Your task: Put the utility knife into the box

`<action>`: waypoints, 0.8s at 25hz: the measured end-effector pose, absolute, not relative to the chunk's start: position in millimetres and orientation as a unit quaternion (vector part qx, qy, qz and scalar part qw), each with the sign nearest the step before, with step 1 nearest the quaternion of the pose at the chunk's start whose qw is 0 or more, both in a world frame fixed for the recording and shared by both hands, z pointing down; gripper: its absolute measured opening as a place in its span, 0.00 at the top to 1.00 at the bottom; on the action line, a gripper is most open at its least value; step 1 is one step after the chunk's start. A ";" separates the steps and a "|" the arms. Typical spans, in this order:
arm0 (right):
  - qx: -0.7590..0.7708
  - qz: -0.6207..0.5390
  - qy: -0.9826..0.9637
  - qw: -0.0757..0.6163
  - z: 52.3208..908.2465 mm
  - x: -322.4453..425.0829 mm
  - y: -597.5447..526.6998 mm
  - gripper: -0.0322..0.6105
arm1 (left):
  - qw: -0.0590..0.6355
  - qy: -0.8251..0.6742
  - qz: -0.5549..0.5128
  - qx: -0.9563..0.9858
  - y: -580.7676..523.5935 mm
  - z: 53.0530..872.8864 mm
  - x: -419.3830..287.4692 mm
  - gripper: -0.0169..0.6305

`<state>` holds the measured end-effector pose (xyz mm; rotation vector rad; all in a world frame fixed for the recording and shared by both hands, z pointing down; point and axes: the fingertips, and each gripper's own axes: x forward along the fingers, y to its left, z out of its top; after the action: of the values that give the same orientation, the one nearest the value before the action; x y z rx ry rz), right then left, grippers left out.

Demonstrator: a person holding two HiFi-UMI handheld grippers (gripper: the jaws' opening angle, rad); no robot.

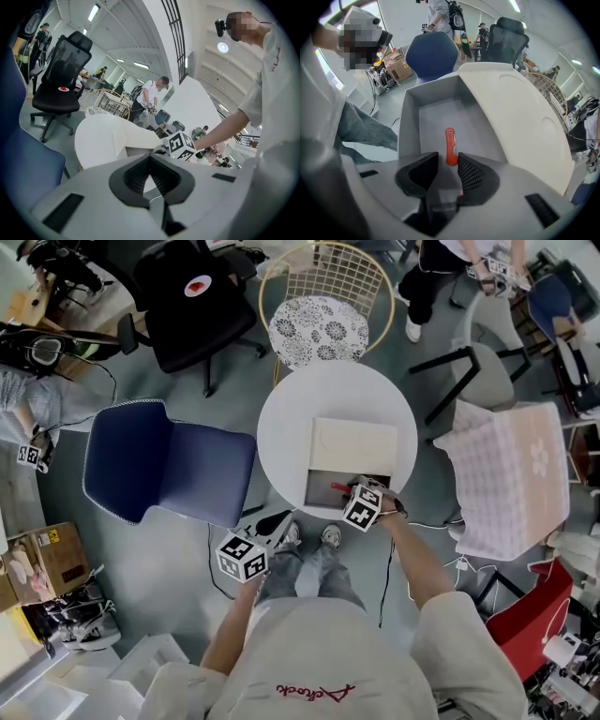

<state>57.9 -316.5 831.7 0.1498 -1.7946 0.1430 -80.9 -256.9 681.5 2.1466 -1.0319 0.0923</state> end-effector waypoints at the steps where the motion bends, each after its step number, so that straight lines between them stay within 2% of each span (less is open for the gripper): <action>1: 0.070 0.059 -0.780 0.619 830.7 57.9 -317.3 0.73 | 0.368 -0.402 0.036 0.838 -256.6 680.6 -81.9 0.96; 17: 0.174 0.026 -0.777 0.604 780.7 59.7 -313.5 0.73 | 0.337 -0.351 0.022 0.873 -253.5 658.3 -83.6 0.96; 18: 0.183 0.024 -0.776 0.604 775.8 60.3 -312.5 0.74 | 0.333 -0.345 0.021 0.877 -254.0 655.6 -82.3 0.96; 20: 0.195 0.023 -0.773 0.603 766.9 61.2 -305.1 0.82 | 0.327 -0.333 0.019 0.884 -252.2 649.9 -79.4 0.96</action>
<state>61.2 -305.1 766.9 0.4525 -1.7896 0.0536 -79.4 -252.2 649.9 2.3167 -0.8725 0.0493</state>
